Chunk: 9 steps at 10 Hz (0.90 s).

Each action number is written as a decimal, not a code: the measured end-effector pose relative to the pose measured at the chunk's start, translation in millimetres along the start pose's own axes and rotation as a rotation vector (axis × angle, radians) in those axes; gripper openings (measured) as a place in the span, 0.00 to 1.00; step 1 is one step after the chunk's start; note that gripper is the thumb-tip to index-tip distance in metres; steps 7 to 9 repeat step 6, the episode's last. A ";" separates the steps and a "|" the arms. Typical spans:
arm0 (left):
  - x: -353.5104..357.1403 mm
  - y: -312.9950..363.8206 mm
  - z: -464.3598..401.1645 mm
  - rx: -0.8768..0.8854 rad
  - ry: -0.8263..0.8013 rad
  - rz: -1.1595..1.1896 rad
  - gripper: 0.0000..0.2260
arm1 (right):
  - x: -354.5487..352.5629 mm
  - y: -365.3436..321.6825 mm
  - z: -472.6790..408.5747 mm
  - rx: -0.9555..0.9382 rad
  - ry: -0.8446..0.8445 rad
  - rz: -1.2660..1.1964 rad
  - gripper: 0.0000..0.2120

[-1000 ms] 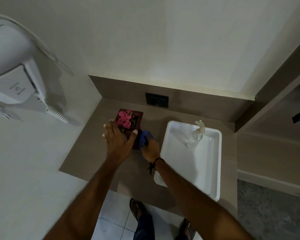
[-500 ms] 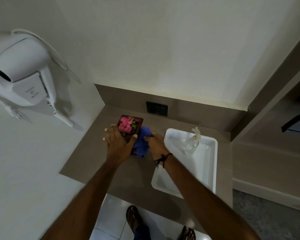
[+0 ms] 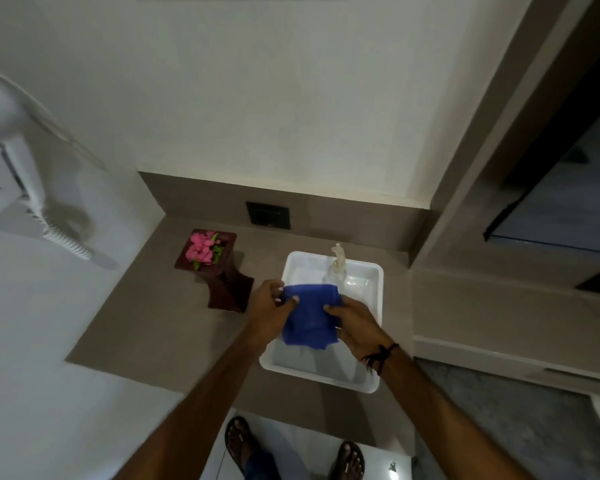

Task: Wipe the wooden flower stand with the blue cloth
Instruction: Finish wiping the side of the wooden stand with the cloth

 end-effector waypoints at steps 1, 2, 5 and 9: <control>21.9 -32.8 -1.0 -0.028 -0.088 -0.118 0.13 | -38.2 23.8 -6.0 -0.031 0.167 0.379 0.12; 48.6 -32.4 -4.5 0.002 -0.084 -0.265 0.13 | -52.4 27.8 -6.9 -0.070 0.264 0.691 0.09; 33.5 1.5 -27.3 0.190 -0.049 -0.511 0.17 | -62.1 -44.7 -1.5 -0.335 0.422 1.032 0.17; 1.8 57.7 -32.2 0.383 0.042 -0.555 0.23 | -60.7 -115.6 10.7 -0.534 0.511 1.086 0.20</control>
Point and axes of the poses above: each hand's wrist, its own z-axis away from the middle knuckle, its own x-axis out of the palm, y = z × x, the point moved 8 cm from there along -z, towards the middle knuckle
